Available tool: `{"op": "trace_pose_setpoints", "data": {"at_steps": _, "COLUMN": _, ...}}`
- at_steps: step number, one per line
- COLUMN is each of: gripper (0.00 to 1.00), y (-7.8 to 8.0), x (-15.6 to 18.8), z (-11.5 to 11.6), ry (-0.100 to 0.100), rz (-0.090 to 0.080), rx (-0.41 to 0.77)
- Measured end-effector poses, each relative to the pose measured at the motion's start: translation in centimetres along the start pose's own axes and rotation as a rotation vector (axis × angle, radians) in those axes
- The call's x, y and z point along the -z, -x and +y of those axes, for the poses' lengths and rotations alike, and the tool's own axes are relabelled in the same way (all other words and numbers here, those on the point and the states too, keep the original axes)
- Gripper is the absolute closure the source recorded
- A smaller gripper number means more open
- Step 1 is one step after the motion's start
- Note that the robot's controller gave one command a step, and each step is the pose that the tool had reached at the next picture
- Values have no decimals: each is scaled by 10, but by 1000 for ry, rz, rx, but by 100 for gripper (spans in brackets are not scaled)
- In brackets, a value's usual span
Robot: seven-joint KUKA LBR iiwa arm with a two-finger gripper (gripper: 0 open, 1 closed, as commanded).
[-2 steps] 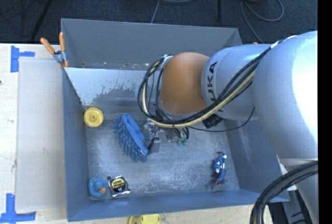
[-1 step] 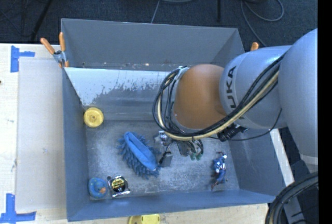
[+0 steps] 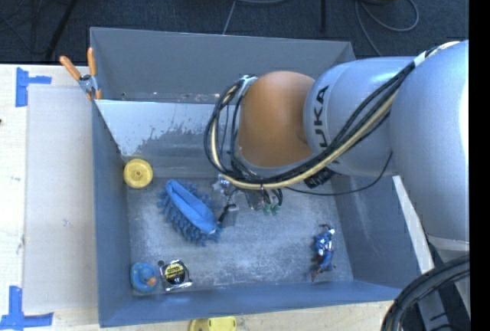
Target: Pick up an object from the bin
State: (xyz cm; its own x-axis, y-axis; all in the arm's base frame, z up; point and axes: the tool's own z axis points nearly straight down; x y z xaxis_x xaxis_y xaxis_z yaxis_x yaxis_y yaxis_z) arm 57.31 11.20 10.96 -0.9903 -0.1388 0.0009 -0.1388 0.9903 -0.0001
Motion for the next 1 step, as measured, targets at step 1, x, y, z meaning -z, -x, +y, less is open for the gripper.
{"op": "trace_pose_setpoints", "data": {"at_steps": 1, "gripper": 100, "y": -18, "x": 34, "z": -3, "ry": 0, "rz": 2, "rx": 20}}
